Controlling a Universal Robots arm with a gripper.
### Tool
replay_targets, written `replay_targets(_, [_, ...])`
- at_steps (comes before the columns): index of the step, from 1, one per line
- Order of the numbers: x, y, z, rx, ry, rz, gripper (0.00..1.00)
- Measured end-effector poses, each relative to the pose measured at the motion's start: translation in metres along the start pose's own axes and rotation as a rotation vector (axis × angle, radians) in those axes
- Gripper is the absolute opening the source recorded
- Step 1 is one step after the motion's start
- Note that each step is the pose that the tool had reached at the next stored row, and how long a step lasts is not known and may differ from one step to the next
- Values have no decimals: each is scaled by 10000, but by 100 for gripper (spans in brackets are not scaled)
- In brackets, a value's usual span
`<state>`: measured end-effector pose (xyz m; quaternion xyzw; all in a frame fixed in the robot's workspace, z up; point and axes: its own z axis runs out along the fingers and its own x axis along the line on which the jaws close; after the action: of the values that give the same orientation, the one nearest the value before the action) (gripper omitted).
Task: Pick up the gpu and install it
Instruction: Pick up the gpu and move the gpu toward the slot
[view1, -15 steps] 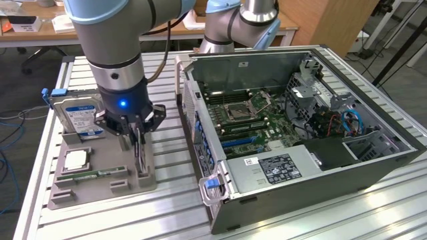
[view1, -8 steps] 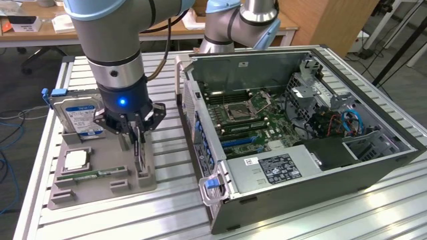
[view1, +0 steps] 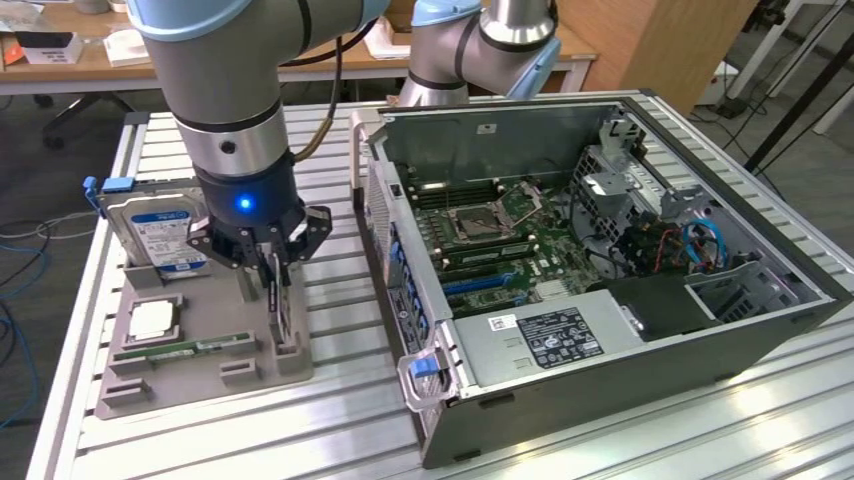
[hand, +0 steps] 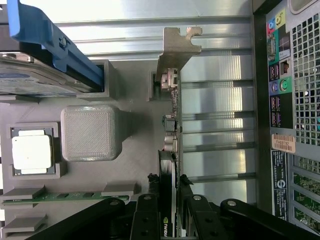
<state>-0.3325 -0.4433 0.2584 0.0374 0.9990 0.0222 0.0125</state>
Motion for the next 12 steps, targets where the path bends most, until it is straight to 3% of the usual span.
replay_targets(12, [-2,3,-78,1,1,0,26])
